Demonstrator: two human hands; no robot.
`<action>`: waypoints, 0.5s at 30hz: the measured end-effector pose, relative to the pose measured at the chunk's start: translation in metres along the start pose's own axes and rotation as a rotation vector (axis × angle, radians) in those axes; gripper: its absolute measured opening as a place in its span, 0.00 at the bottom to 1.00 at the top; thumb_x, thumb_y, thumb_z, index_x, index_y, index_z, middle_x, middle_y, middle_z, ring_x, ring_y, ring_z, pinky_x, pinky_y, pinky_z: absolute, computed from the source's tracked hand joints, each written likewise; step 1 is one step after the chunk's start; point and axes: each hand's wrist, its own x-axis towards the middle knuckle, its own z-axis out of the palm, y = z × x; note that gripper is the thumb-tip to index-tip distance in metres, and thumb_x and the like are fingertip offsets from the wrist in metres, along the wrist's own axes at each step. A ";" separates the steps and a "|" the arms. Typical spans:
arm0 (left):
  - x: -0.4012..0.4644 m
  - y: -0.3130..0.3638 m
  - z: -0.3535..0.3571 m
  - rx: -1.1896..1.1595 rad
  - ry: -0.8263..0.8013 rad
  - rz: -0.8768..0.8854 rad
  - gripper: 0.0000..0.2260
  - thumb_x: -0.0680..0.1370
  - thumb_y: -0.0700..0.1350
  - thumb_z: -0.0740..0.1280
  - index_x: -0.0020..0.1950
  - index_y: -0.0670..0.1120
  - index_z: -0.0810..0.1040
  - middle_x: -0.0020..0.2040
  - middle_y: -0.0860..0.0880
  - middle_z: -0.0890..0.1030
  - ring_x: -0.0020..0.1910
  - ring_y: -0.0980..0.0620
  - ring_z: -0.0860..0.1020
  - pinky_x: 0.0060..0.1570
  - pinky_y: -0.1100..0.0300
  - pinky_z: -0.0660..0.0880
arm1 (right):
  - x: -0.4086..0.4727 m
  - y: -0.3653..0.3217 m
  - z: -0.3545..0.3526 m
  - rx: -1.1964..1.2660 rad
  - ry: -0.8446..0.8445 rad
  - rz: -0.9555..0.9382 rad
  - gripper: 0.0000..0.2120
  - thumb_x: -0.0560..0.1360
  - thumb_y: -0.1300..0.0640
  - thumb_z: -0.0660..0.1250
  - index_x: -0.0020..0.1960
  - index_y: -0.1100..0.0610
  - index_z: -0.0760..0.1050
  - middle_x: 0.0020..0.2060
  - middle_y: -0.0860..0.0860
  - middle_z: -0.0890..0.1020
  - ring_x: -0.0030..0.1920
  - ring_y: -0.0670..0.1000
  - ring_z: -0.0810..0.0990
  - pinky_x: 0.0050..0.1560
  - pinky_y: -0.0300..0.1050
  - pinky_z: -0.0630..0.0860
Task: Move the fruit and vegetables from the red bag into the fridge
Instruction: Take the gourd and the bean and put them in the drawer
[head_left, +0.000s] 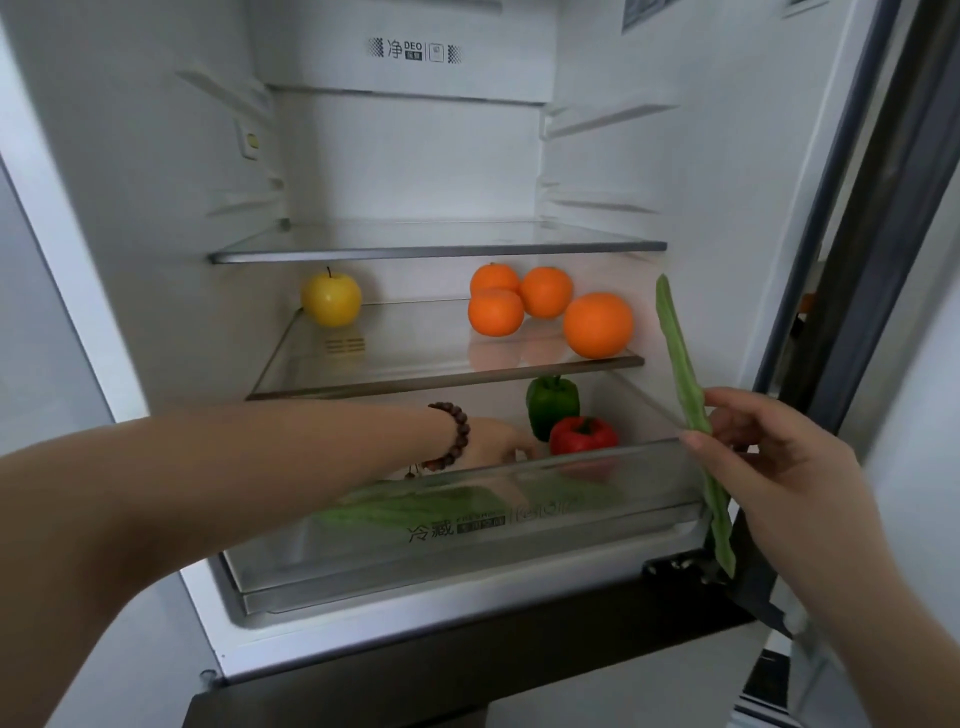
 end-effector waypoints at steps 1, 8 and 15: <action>-0.006 0.001 -0.005 -0.078 0.005 -0.015 0.23 0.78 0.46 0.66 0.71 0.46 0.65 0.61 0.47 0.75 0.53 0.53 0.75 0.47 0.65 0.76 | 0.001 -0.001 0.000 -0.005 -0.008 -0.001 0.16 0.69 0.56 0.71 0.49 0.37 0.75 0.43 0.39 0.79 0.44 0.42 0.78 0.46 0.31 0.76; -0.074 0.006 -0.047 -0.015 0.280 0.003 0.22 0.79 0.58 0.58 0.70 0.49 0.69 0.62 0.52 0.76 0.61 0.54 0.73 0.63 0.59 0.69 | 0.019 -0.025 0.015 0.000 -0.046 -0.055 0.14 0.71 0.57 0.70 0.52 0.42 0.77 0.40 0.42 0.80 0.43 0.40 0.78 0.45 0.40 0.75; -0.163 -0.014 -0.018 0.203 0.563 -0.149 0.29 0.76 0.66 0.55 0.68 0.49 0.70 0.62 0.48 0.78 0.59 0.50 0.76 0.57 0.61 0.70 | 0.078 -0.048 0.070 -0.174 -0.262 -0.325 0.16 0.69 0.59 0.73 0.55 0.48 0.78 0.42 0.46 0.78 0.43 0.44 0.77 0.44 0.37 0.73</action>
